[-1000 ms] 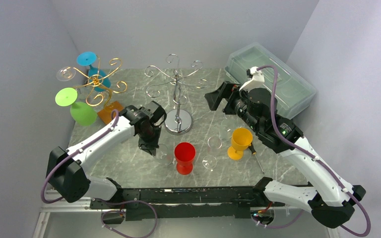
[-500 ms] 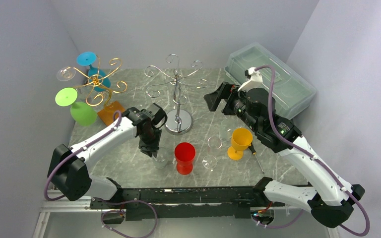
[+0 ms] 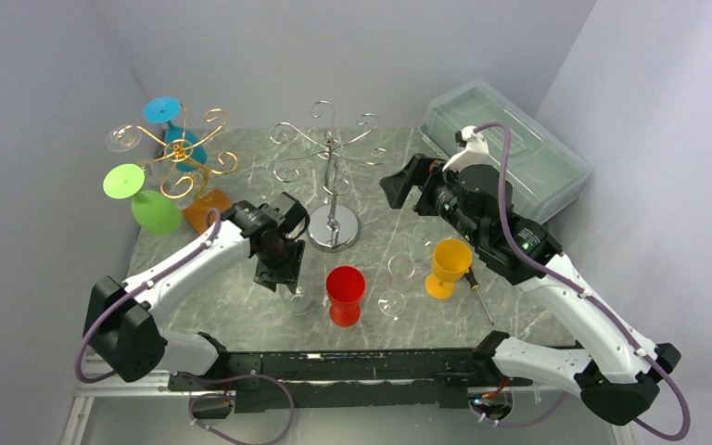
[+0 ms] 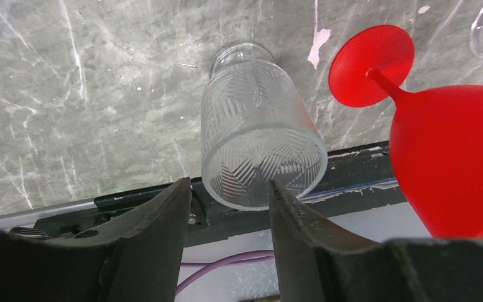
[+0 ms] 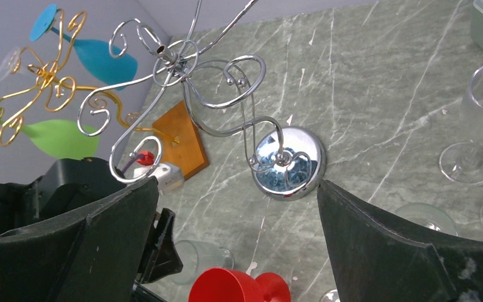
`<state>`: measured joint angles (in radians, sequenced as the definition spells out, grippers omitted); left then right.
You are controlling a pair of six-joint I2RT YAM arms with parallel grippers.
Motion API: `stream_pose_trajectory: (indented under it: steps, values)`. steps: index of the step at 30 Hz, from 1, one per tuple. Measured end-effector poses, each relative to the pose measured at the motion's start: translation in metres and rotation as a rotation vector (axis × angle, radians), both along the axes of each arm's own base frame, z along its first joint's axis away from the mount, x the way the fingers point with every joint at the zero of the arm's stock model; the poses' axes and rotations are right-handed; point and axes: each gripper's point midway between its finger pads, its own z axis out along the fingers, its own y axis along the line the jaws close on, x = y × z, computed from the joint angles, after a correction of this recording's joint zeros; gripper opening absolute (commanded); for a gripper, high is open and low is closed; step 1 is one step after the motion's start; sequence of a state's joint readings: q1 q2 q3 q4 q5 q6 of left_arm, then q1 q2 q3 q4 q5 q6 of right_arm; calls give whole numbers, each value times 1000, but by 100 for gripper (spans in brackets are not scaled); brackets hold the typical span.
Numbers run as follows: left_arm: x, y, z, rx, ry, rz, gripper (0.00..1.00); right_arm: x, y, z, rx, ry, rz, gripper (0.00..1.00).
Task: Take the wine glass off the wine glass rack
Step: Place the wine glass at the center of the board.
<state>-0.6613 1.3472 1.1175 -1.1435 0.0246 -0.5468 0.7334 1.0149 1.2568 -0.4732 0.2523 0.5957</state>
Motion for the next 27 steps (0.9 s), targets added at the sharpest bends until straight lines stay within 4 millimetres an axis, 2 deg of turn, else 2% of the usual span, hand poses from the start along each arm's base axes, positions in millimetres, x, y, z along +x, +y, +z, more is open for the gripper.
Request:
stream_pose_trajectory:
  steps: [7,12,27]
  values:
    - [5,2,24,-32,-84,23,58,0,0,0,2,1,0,100]
    - [5,7,30,-25,-109,40,61,0,0,0,5,3,-1,100]
    - [6,36,77,-17,-277,172,63,0,1,0,8,5,-1,100]
